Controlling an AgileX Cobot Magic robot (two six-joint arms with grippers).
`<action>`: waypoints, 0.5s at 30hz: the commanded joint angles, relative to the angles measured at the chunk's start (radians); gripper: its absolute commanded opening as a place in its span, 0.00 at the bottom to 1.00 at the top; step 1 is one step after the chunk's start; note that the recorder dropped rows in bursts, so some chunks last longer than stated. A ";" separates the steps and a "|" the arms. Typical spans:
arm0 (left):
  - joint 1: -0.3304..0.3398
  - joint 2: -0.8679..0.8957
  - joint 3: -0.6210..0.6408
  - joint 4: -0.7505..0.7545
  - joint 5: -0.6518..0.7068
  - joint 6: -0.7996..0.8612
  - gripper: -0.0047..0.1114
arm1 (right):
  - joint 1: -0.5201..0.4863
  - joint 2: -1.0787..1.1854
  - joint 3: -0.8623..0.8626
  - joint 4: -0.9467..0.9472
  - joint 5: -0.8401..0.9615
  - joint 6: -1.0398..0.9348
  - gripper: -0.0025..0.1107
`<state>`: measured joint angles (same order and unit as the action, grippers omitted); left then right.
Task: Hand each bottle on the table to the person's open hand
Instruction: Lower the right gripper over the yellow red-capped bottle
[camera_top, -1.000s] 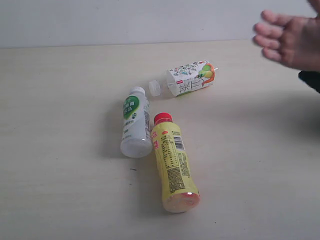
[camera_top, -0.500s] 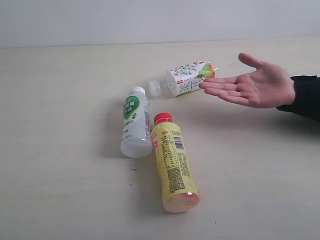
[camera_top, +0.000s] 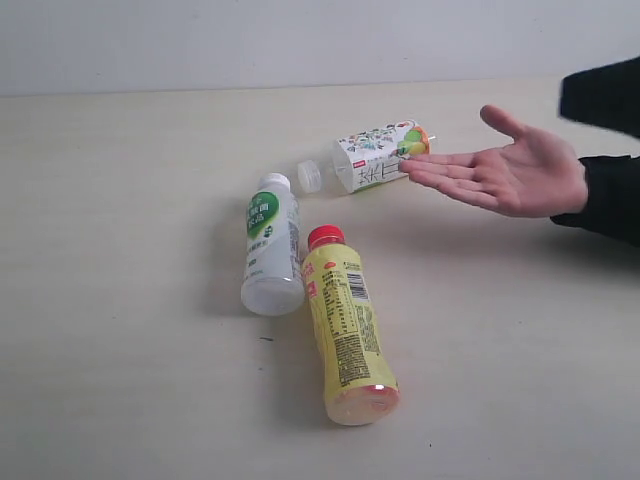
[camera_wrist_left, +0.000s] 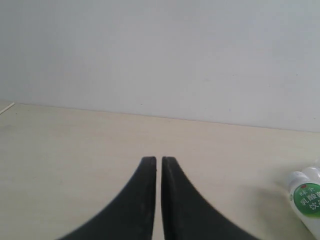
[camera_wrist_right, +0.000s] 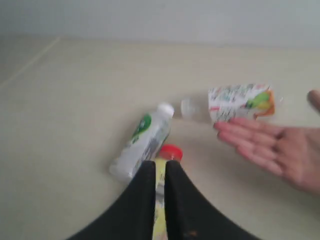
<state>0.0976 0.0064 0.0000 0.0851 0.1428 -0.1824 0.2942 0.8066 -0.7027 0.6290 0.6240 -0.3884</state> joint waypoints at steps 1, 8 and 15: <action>0.001 -0.006 0.000 -0.003 -0.001 -0.006 0.10 | 0.011 0.266 -0.101 0.066 0.217 -0.092 0.14; 0.001 -0.006 0.000 -0.003 -0.001 -0.006 0.10 | 0.260 0.565 -0.171 -0.081 0.135 0.005 0.13; 0.001 -0.006 0.000 -0.003 -0.001 -0.006 0.10 | 0.405 0.791 -0.343 -0.487 0.188 0.467 0.45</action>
<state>0.0976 0.0064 0.0000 0.0851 0.1428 -0.1824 0.6753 1.5588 -1.0045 0.1931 0.7973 0.0174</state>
